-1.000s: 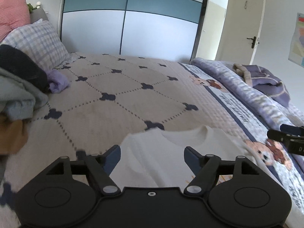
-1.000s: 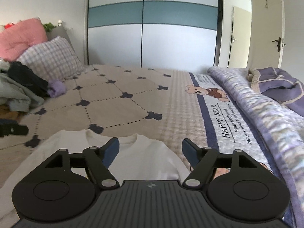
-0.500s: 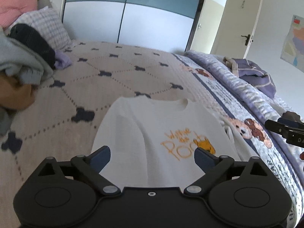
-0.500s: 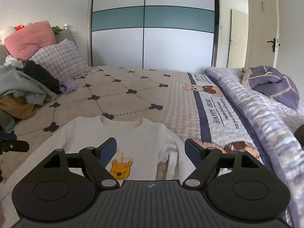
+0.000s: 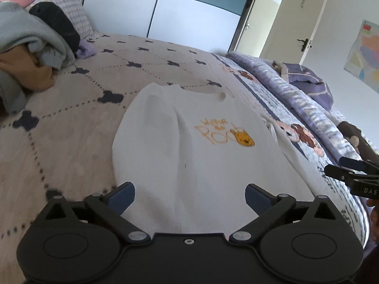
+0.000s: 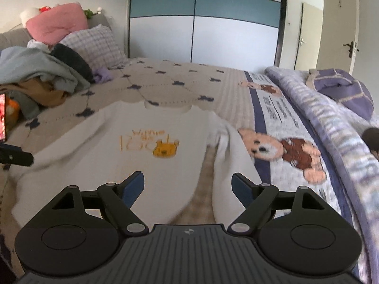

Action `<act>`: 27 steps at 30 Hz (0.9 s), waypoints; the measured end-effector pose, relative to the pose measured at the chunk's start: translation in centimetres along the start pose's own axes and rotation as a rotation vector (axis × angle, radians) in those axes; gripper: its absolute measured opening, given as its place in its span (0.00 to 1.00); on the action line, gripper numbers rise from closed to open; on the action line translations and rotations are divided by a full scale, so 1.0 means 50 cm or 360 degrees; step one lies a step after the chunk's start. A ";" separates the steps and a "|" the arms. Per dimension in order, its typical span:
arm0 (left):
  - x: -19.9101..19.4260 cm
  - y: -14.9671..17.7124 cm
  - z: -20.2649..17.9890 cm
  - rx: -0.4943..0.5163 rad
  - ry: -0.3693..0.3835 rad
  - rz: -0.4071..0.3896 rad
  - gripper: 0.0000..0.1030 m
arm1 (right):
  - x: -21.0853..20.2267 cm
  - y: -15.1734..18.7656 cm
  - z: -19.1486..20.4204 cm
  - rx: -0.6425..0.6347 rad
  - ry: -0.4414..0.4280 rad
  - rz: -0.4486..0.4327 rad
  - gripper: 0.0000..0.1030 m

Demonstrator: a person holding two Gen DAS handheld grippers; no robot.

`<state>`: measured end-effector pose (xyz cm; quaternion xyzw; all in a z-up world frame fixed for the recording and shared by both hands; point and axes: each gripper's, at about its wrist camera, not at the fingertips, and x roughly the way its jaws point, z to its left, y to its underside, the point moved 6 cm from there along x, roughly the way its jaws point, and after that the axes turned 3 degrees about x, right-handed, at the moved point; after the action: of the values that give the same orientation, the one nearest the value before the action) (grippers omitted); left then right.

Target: Fold clothes

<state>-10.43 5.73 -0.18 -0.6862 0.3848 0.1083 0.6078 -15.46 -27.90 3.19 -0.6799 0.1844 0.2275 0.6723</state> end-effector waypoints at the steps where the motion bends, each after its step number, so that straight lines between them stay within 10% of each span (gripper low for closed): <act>1: -0.007 0.008 0.001 0.0004 0.0002 -0.0005 0.96 | -0.007 0.008 -0.002 0.0011 0.0000 0.0003 0.83; 9: -0.057 0.077 0.007 0.0021 0.0049 -0.0073 0.94 | -0.063 0.059 -0.003 0.0082 -0.0025 0.0024 0.83; 19: -0.054 0.162 0.041 0.0035 0.0100 0.0060 0.45 | -0.076 0.171 -0.019 0.0191 0.0002 0.0153 0.66; 27: -0.029 0.176 0.008 0.0211 0.0042 0.0004 0.47 | -0.059 0.172 -0.014 0.0214 -0.0044 0.0143 0.62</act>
<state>-17.06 6.96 -5.97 -0.6452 0.4000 0.0744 0.6466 -22.63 -29.01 -2.32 -0.6210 0.2203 0.2539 0.7081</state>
